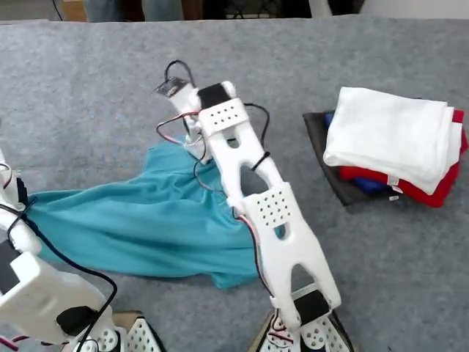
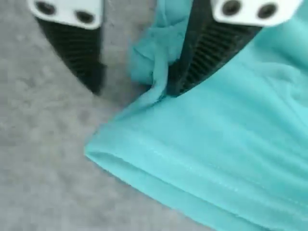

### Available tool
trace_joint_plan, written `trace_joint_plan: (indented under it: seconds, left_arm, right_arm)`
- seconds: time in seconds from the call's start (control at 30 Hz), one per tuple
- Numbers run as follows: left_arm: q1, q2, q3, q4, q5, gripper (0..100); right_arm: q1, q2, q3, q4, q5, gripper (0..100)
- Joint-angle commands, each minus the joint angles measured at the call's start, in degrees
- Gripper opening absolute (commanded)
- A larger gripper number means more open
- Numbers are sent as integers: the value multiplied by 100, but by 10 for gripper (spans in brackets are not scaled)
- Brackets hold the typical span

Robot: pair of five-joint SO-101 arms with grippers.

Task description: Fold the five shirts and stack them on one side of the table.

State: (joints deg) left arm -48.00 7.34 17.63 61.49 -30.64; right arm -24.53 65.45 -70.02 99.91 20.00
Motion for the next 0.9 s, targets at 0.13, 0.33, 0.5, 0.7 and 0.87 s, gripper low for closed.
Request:
trace_joint_plan:
  seconds: [0.13, 0.33, 0.5, 0.7, 0.87]
  left_arm:
    - [22, -44, -31, 9, -44, 29]
    - [22, -44, -31, 9, -44, 29]
    - [22, -44, -31, 9, -35, 29]
    - [22, -44, -31, 9, -35, 29]
    - [22, -35, -31, 9, -35, 29]
  right_arm:
    - [88, -435, -954, -202, -114, 477]
    - [-9, -321, -910, -923, -369, 477]
    - [-62, 4, -848, -1407, -615, 476]
    - [-70, 286, -848, -1345, -932, 476]
    - [-158, 347, -875, -1037, -923, 476]
